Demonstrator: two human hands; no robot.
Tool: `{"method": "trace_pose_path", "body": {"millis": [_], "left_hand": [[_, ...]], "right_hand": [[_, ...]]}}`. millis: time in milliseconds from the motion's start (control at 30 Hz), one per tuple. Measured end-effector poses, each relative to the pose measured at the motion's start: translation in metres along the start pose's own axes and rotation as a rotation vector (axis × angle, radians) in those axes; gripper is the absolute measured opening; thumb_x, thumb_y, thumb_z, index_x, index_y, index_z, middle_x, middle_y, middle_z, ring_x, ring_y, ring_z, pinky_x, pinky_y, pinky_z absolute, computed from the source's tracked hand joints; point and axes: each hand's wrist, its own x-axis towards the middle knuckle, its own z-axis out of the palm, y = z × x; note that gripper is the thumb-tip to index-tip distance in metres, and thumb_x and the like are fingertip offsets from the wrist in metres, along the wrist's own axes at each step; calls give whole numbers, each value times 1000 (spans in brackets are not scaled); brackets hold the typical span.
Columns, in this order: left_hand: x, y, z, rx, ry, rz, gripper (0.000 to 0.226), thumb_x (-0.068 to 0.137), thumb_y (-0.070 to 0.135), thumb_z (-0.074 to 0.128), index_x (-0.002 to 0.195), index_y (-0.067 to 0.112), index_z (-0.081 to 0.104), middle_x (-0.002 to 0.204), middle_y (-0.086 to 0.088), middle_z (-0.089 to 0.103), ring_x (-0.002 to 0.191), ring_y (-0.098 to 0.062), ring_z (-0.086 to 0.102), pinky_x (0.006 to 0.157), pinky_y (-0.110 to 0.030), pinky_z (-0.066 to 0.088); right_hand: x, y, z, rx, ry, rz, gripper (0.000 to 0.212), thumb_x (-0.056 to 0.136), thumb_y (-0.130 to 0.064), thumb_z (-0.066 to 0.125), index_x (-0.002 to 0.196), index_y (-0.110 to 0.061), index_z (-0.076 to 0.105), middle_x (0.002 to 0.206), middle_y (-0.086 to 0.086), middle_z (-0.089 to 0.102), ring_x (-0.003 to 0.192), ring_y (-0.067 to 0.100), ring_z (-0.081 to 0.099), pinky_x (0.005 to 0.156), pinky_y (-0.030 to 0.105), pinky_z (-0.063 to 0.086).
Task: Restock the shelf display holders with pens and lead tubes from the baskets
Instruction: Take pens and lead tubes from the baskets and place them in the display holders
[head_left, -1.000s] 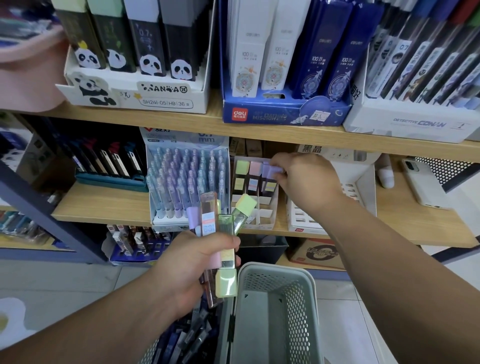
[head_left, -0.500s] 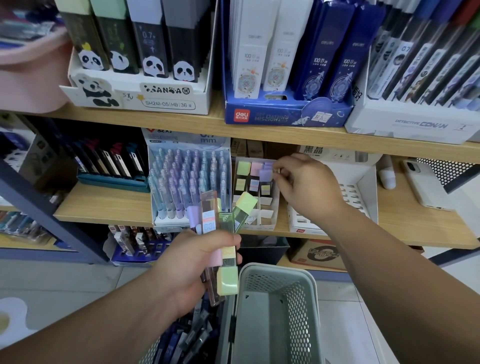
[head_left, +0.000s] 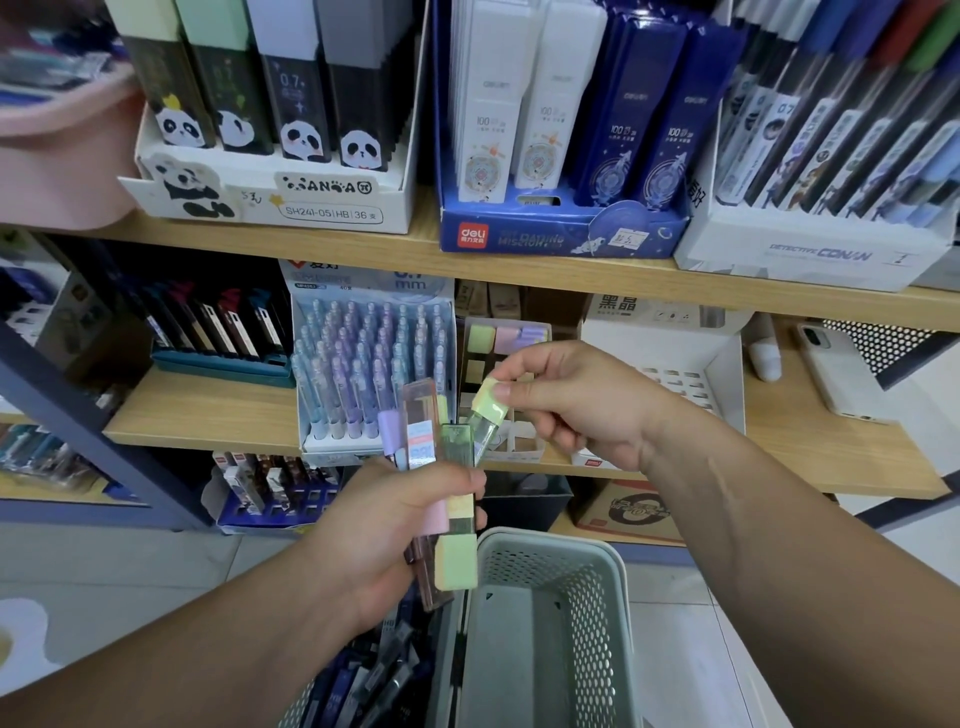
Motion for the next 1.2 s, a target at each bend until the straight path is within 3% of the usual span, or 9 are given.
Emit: {"method": "trace_pose_path", "body": {"millis": [167,367,467,567,700,800,867,1067,1200], "left_hand": [[2,1,0,-6,-4,14,33,51,7,85,81,4,73,69,-15,65,51,-20,62,43,-27,48],[4,0,-6,-18,39,56,20,49,8,86,65,10,75,67,-14,65,54,-19,62,47,-28,50],[4,-1,-12,-38,60,70,20,54,14,81,70,8,73,70,-13,65,56,-20,63,50,-29,52],[2,-1,-16,-49,66,75,19,55,12,80,72,8,72,72,-12,65,56,-20,63,49,-29,51],[0,0,-20,-14,63,69,19,53,10,85,67,8,72,70,-13,65,55,-20,63,47,-28,51],[-1,1,-22,14,66,74,22,52,11,85,69,7,72,70,-13,65,55,-19,63,48,-26,51],[-2,0,-24,13,65,81,24,53,6,85,72,5,71,70,-13,66,55,-19,63,48,-27,51],[-2,2,-26,-36,60,66,32,57,13,79,84,0,69,70,-14,65,55,-19,62,47,-27,50],[-2,3,-28,-48,60,62,31,57,13,80,84,0,70,71,-15,64,55,-19,62,47,-28,50]], "right_hand": [[1,-7,-7,245,-34,67,8,95,-10,66,102,-11,66,64,7,69,48,12,65,38,18,45],[2,-11,-31,309,44,-9,9,85,-23,74,83,-15,73,64,6,67,47,9,59,40,15,43],[8,-10,-31,124,179,-45,6,92,-10,69,89,-14,65,64,4,63,46,8,52,41,17,37],[17,-12,-30,-382,377,-77,12,91,-24,72,88,-12,71,72,-1,69,50,6,56,51,23,41],[28,-16,-24,-1015,485,-141,30,93,-34,68,66,-28,54,115,-12,68,95,16,63,82,28,48],[36,-11,-17,-990,536,-278,4,93,-25,67,90,-27,65,104,-9,64,99,25,62,82,28,45],[41,-7,-10,-1039,553,-342,19,95,-23,65,113,-25,67,102,-3,66,97,28,63,81,31,49],[55,3,4,-1242,547,-428,28,96,-28,62,123,-25,56,97,7,71,85,33,66,71,38,55],[62,10,13,-1202,534,-475,19,93,-21,65,113,-20,65,109,7,67,88,34,66,70,38,55]]}}
